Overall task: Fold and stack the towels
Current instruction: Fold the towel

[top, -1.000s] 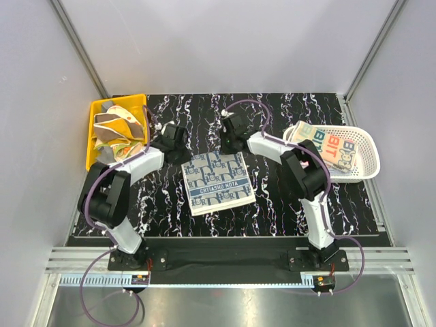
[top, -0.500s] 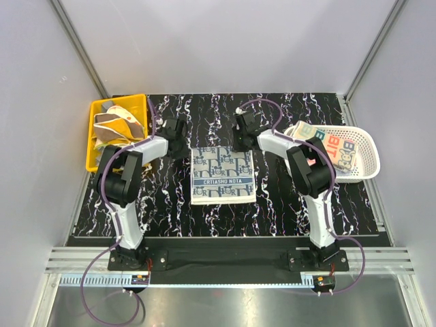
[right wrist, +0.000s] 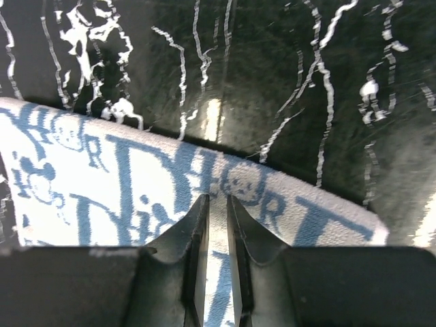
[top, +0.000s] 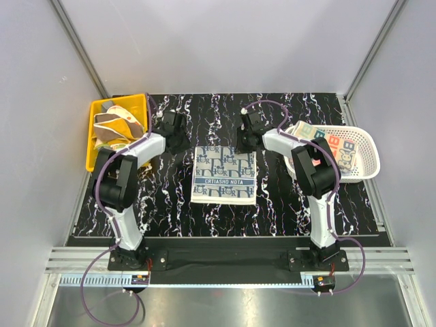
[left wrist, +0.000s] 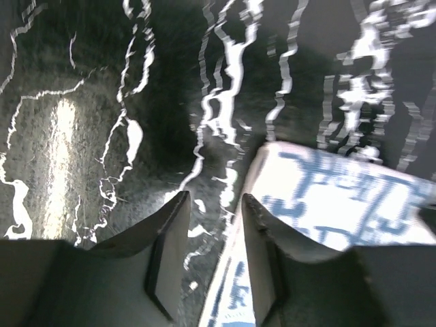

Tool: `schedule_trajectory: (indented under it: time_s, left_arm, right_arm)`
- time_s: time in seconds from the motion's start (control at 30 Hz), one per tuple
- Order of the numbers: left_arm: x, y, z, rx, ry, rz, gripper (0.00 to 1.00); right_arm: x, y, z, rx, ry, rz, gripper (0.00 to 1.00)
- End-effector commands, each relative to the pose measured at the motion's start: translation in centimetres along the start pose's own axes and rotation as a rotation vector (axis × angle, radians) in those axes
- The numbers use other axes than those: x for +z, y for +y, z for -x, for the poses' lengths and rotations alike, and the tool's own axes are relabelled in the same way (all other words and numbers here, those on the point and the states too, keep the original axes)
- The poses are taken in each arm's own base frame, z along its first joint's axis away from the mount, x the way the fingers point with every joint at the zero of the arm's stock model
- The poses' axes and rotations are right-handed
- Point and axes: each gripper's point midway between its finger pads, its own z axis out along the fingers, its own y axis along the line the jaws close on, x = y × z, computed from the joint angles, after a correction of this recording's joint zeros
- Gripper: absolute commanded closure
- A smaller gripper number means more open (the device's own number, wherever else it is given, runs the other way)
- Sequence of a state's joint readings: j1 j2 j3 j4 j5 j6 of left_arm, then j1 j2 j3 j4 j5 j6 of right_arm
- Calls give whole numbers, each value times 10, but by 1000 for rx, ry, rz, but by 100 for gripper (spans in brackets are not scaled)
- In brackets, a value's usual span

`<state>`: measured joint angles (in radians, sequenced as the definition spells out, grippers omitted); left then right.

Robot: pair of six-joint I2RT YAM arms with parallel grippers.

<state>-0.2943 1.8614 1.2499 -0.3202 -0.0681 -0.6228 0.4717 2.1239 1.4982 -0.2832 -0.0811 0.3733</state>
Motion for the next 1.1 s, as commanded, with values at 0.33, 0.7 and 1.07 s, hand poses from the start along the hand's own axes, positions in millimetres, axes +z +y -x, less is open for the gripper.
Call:
schedule_trajectory:
  time_s: [0.33,0.7,1.07]
  left_arm:
    - [-22,-59,12,61,-22,-250,57]
    - [12,-46,-22,10,52,-178,62]
    - [32,-11,-37,31,113,6,68]
  right_arm:
    - [-7,56,-19,72,20,147,79]
    - [-9,39,-5,56,-16,61,78]
    - [-22,4,15,107,-40,56,77]
